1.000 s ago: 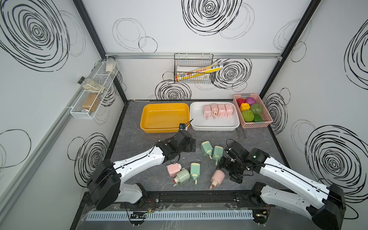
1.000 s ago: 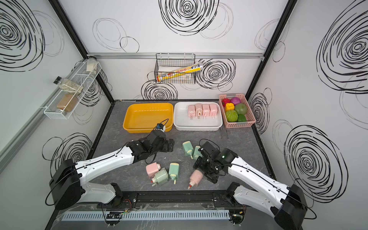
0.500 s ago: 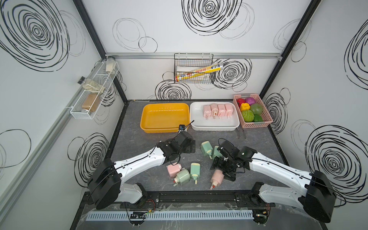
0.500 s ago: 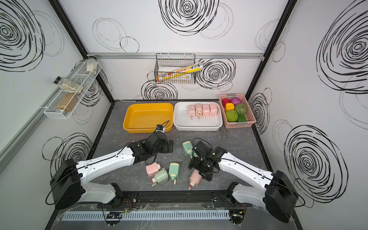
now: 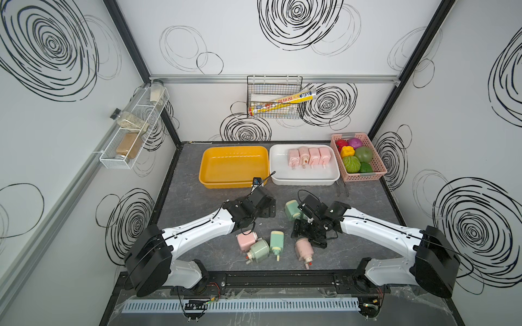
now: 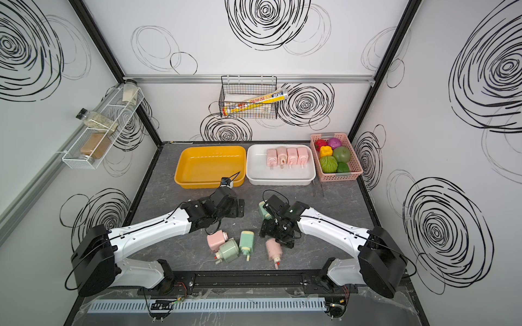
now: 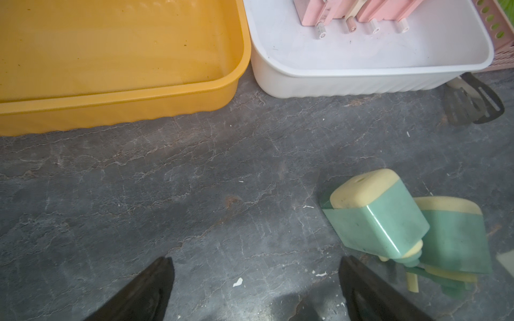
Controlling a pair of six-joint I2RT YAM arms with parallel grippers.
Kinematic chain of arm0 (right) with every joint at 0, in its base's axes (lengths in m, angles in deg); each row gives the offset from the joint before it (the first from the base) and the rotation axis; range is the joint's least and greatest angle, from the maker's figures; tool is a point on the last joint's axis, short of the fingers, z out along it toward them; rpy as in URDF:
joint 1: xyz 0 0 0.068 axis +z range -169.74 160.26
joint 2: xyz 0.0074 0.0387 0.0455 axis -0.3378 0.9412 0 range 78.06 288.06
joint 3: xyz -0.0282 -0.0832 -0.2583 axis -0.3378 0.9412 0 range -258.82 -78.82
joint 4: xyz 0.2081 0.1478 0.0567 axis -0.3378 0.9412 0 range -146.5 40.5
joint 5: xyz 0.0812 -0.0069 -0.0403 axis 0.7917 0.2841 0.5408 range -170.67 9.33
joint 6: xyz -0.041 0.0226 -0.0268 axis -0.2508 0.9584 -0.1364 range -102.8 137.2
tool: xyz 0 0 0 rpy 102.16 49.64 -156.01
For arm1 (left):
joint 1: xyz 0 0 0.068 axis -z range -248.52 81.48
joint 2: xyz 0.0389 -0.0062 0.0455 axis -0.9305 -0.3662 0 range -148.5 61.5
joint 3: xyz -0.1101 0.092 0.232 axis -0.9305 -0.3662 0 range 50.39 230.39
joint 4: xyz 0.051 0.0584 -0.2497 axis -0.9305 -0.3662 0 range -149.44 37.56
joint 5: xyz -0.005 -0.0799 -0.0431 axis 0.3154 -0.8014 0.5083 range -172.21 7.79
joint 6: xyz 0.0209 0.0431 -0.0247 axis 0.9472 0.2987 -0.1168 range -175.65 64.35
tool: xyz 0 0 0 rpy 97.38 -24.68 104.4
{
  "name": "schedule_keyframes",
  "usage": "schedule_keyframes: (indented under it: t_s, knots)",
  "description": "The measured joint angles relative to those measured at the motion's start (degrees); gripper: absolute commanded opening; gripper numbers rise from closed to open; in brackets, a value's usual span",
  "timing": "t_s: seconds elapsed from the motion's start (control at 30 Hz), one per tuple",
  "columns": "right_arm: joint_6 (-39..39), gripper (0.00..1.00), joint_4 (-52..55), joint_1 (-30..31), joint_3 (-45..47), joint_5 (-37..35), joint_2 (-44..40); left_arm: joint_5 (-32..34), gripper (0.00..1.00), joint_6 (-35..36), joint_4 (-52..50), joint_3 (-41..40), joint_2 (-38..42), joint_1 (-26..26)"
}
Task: Place the pencil sharpeners by color into the storage box
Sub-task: Pick up the pencil sharpener from the center of the board.
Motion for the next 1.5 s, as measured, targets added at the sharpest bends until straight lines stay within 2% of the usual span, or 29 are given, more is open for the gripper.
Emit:
schedule_keyframes:
  t_s: [0.23,0.53,0.73,1.07,1.2,1.33,1.43,1.5]
  knots:
    - [-5.9,0.91,3.76,8.02,-1.09,-9.53,-0.07,0.39,0.99,0.0,-0.37,0.0,-0.15,0.0]
    - [-7.23,0.84,3.82,13.27,-0.85,-17.68,-1.31,0.44,0.99,-0.02,-0.35,0.0,-0.13,0.0]
    - [-6.8,0.82,3.34,15.43,-0.81,-19.39,-0.44,0.55,0.99,-0.02,-0.39,0.0,-0.13,0.15]
    - [-5.73,0.73,2.47,16.79,0.46,-19.58,1.03,0.55,0.99,-0.02,-0.42,0.0,-0.55,0.15]
    - [-5.49,0.64,2.32,16.94,0.81,-19.63,1.03,0.59,0.99,-0.02,-0.44,0.0,-0.81,0.15]
    - [-5.44,0.6,2.32,16.96,0.83,-19.8,1.03,0.59,0.99,-0.02,-0.48,0.0,-1.11,0.15]
    - [-5.42,0.48,2.34,16.96,0.83,-19.85,0.96,0.59,0.99,-0.02,-0.48,0.0,-1.2,0.15]
    - [-5.42,0.33,2.36,16.96,0.83,-19.82,0.85,0.59,0.99,-0.02,-0.48,0.0,-1.2,0.15]
